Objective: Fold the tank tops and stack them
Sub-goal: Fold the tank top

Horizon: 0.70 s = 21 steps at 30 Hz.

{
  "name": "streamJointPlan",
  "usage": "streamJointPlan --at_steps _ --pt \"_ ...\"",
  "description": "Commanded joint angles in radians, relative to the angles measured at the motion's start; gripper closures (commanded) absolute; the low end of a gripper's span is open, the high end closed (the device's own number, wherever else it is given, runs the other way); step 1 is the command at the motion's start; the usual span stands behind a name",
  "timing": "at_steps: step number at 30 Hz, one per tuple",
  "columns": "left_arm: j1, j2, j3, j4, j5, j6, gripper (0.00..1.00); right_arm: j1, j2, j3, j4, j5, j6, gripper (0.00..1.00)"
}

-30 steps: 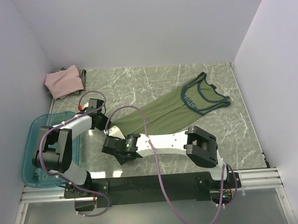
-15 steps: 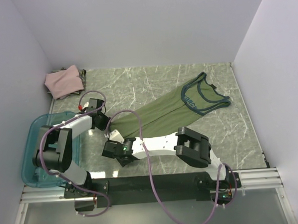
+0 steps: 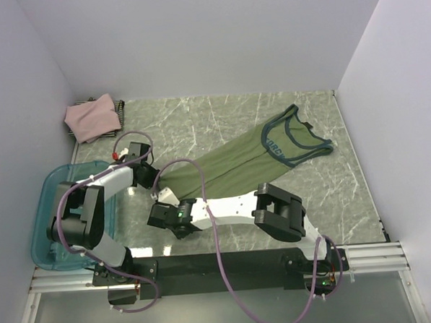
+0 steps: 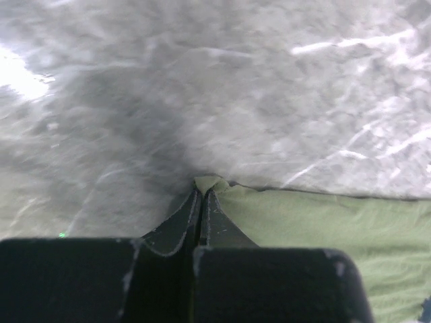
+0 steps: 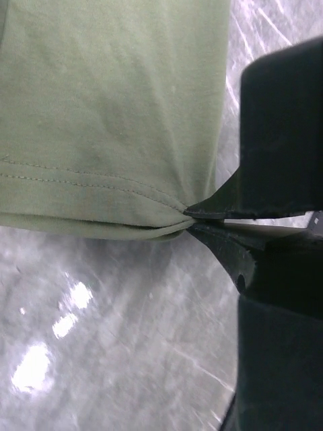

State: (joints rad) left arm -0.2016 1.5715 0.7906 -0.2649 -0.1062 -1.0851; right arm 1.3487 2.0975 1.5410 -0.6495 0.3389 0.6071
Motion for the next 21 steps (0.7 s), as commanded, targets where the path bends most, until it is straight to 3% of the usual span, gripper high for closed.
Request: streamJointPlan --at_steps 1,13,21 --pt "0.002 -0.019 -0.024 -0.171 -0.099 -0.013 0.99 0.007 -0.057 0.036 0.02 -0.069 -0.007 0.94" --pt "0.024 -0.175 -0.021 -0.287 -0.176 -0.061 0.99 0.009 -0.151 0.045 0.099 -0.219 -0.024 0.98" --pt "0.024 -0.193 0.091 -0.303 -0.138 -0.016 0.99 -0.054 -0.214 0.01 0.126 -0.241 -0.018 0.98"
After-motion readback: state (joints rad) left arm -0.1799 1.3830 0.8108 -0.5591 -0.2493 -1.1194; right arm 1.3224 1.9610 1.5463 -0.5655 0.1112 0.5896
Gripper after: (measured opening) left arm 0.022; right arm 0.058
